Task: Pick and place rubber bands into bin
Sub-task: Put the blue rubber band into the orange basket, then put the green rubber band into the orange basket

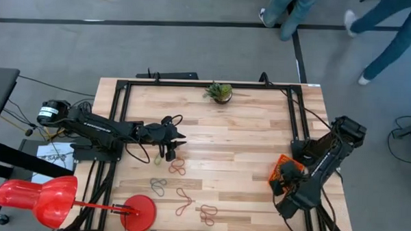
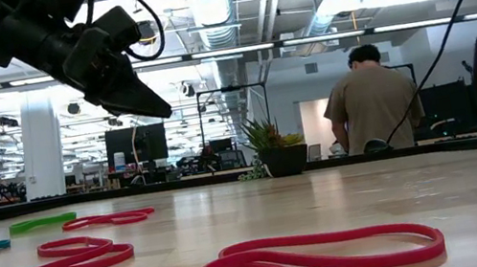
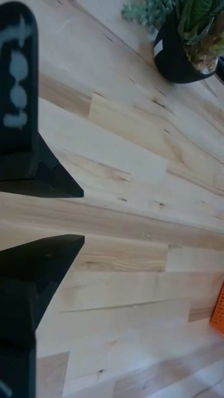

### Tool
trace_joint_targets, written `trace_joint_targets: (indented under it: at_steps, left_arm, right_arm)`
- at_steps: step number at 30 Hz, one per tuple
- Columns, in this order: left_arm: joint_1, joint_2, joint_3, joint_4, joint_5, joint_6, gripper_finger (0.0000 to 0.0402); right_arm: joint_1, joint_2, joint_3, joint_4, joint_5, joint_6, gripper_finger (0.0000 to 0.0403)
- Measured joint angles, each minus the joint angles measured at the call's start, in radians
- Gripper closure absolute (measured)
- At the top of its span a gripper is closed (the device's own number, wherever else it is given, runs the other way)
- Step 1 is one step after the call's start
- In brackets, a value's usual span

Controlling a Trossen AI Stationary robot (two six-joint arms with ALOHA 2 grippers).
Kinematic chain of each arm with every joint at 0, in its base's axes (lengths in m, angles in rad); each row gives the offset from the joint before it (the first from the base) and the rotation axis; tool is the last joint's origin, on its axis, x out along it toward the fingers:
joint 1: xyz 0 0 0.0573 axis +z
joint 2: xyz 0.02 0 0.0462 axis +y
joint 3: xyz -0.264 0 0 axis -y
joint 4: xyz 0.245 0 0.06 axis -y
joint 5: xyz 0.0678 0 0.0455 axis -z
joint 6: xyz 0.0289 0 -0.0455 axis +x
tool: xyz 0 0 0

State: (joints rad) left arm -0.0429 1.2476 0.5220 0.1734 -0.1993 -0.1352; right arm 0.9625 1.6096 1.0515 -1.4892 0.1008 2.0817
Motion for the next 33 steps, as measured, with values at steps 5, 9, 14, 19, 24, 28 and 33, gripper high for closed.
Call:
trace_joint_targets:
  at_steps: [5,9,14,19,24,28,33]
  left_arm:
    - [0.000,0.000,0.000,0.000,0.000,-0.001,0.0306]
    - [0.000,0.000,0.000,-0.002,0.000,-0.004,0.0306]
    - [0.000,0.000,0.000,-0.003,0.024,-0.023,0.0306]
    - [0.000,0.000,0.000,-0.003,0.040,-0.050,0.0306]
    - [-0.002,-0.003,0.000,-0.018,0.128,-0.071,0.0306]
    - [-0.003,-0.071,0.020,-0.132,0.203,-0.167,0.0306]
    - [-0.004,-0.212,0.073,-0.438,0.108,-0.220,0.0306]
  right_arm:
    - [-0.067,0.000,0.000,0.009,0.004,-0.085,0.0388]
    - [-0.106,0.000,0.000,0.034,0.004,-0.101,0.0359]
    - [-0.119,0.000,0.000,0.088,0.005,-0.124,0.0327]
    - [-0.124,0.000,0.000,0.158,0.065,-0.156,0.0310]
    - [-0.173,0.000,0.017,0.277,0.333,-0.311,0.0305]
    - [-0.239,-0.001,0.023,0.426,0.616,-0.508,0.0305]
    - [-0.343,-0.001,0.023,0.685,0.876,-0.892,0.0305]
